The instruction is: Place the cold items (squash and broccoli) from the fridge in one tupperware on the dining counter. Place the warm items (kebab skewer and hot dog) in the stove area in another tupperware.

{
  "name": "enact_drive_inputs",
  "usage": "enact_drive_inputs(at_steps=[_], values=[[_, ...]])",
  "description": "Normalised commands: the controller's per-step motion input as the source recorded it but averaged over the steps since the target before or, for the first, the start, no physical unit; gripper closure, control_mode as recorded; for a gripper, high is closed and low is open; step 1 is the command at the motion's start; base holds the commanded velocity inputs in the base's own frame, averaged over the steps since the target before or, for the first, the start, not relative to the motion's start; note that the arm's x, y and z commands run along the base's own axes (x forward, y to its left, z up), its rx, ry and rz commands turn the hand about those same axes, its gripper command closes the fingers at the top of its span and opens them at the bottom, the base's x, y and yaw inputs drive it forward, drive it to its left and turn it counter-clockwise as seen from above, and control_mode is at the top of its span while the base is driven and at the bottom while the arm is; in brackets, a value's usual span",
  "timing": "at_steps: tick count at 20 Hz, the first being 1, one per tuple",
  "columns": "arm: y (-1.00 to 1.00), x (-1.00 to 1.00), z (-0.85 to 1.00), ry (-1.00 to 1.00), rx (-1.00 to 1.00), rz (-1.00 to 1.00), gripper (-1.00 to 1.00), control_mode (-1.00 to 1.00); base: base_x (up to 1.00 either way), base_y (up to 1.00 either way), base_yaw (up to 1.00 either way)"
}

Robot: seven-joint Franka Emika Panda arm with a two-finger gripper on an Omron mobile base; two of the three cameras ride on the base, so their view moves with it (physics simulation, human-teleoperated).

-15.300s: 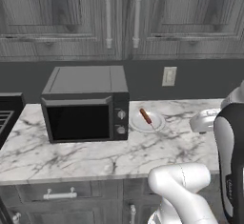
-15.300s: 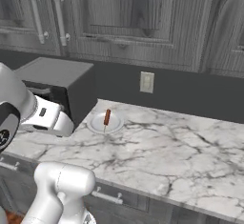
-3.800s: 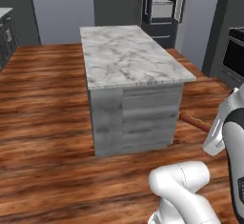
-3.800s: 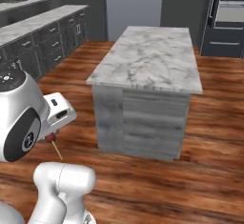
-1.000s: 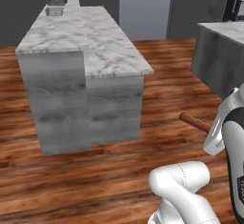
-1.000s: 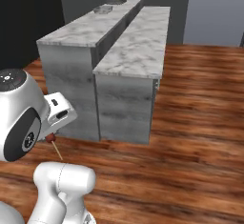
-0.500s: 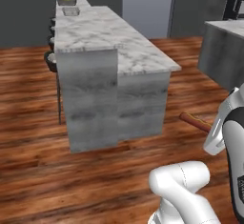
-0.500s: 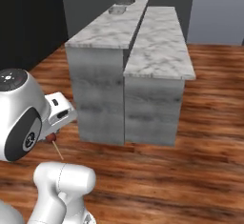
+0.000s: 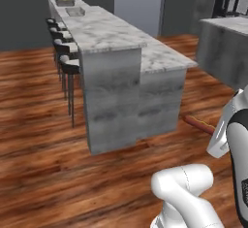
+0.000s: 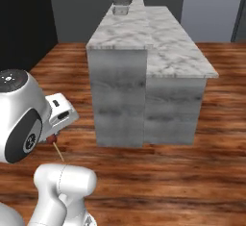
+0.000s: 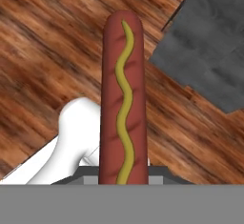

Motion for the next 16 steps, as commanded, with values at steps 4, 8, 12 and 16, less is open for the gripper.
enact_drive_inputs(at_steps=[4,8,12,16], values=[[0.0,0.0,0.0,0.0,0.0,0.0,1.0,1.0,0.25,1.0,-0.27],[0.0,0.0,0.0,0.0,0.0,0.0,1.0,1.0,0.29,1.0,-0.27],[0.0,0.0,0.0,0.0,0.0,0.0,1.0,1.0,0.39,1.0,-0.36],[0.0,0.0,0.0,0.0,0.0,0.0,1.0,1.0,0.42,1.0,-0.37]])
